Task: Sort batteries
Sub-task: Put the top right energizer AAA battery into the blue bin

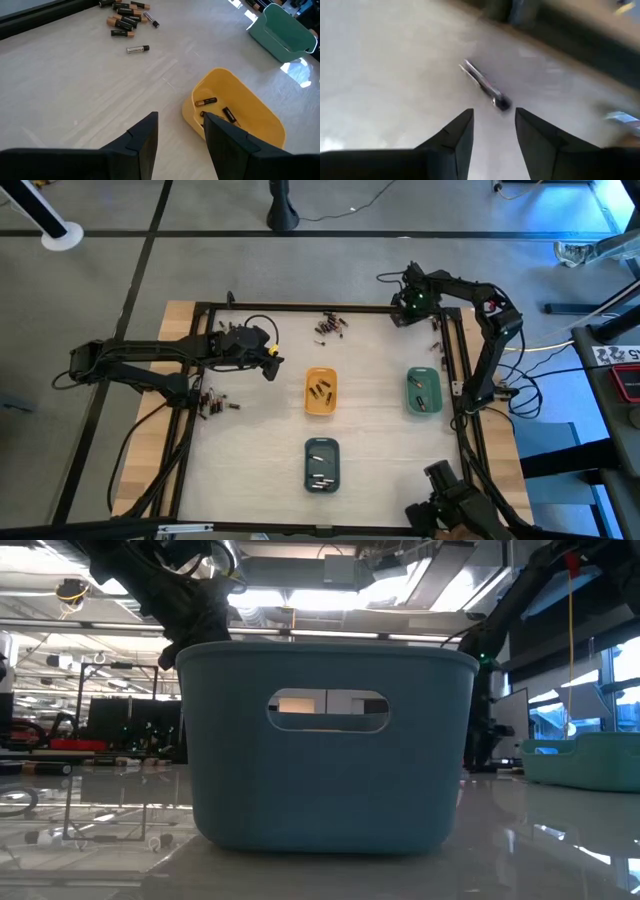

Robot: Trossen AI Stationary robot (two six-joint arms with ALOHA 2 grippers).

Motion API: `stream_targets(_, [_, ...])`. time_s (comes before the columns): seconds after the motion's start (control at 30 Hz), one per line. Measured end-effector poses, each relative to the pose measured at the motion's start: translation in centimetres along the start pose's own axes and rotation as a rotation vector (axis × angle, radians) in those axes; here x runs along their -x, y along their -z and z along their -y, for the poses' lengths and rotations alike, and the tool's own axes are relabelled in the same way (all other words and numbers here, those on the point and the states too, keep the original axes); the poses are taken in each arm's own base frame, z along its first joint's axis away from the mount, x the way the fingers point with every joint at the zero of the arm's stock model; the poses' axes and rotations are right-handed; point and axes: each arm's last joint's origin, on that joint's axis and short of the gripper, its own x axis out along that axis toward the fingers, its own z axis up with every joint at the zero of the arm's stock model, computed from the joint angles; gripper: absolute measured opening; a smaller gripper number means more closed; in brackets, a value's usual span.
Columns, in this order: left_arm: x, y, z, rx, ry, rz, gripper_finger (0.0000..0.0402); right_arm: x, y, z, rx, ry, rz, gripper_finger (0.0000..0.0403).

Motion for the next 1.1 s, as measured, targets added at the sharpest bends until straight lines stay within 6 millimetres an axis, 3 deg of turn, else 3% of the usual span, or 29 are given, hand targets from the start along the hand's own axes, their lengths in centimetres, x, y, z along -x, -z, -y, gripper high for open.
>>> stream_targets(0.23, [0.0, 0.0, 0.0, 0.002, 0.001, -0.001, 0.0147, 0.3, -0.4, 0.1, 0.0, 0.021, 0.023, 0.0147])
stream_targets(0.43, [0.0, 0.0, 0.0, 0.0, 0.001, -0.001, 0.0147, 0.3, -0.3, -1.0, 0.096, -0.112, 0.019, 0.0147])
stream_targets(0.67, [0.0, 0.0, 0.0, 0.0, -0.001, -0.003, 0.0147, 0.0, 0.8, -5.5, 0.302, -0.151, -0.061, 0.0147])
stream_targets(0.87, [0.0, 0.0, 0.0, -0.003, -0.001, -0.003, 0.0147, -0.4, 2.2, -9.9, 0.492, 0.121, -0.093, 0.0147])
stream_targets(1.1, [0.0, 0.1, 0.0, -0.008, -0.004, -0.009, 0.0147, -0.7, 3.9, -13.7, 0.611, 0.135, -0.116, 0.0147])
